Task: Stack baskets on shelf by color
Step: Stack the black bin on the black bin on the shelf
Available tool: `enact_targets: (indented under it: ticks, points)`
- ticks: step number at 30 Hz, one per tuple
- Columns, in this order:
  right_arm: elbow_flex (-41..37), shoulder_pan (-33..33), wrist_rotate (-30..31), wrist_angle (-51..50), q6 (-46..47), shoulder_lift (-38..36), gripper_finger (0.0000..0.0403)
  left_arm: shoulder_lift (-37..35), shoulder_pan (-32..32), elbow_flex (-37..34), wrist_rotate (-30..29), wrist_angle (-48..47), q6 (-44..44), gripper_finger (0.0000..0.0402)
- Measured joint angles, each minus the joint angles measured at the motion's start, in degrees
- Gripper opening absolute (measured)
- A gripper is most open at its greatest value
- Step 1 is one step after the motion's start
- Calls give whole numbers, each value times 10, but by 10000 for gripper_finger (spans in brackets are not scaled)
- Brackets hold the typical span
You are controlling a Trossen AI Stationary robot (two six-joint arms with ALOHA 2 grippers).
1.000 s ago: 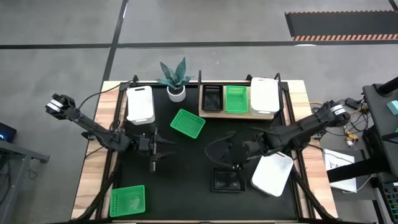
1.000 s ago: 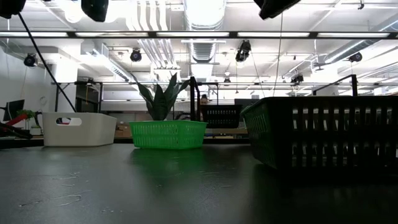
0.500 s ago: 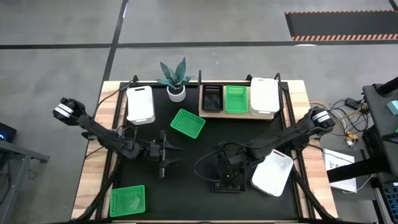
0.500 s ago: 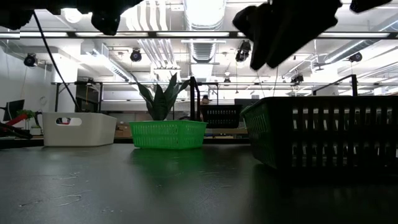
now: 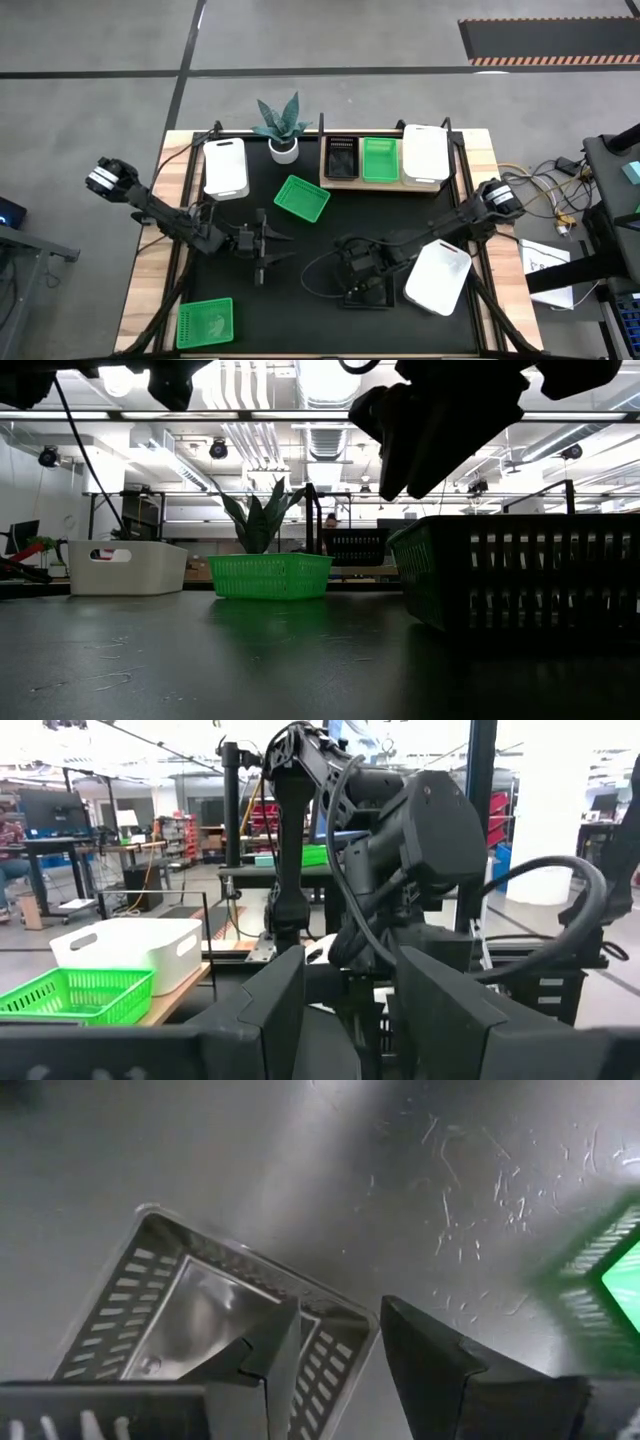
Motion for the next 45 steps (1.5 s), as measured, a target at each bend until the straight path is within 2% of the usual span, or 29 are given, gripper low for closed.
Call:
enact_targets:
  ticks: [20, 25, 36, 39, 43, 45]
  points:
    - [-17, -7, -5, 16, -11, 0, 134, -2, 0, -3, 0, 0, 15, 145]
    - [-29, -15, -4, 47, -11, 19, 134, -2, 0, -4, 0, -4, 16, 145]
    - [-30, -19, -1, 47, -17, 53, 124, -2, 0, -3, 0, -4, 16, 145]
    - [-30, -22, 34, 47, -1, 49, 99, -2, 0, -3, 0, -4, 28, 145]
    - [-25, -41, 143, 27, 68, 48, 56, -4, 0, -3, 0, -3, 41, 145]
    - [-23, -60, 170, 4, 106, 47, 44, -4, 0, -3, 0, -1, 42, 145]
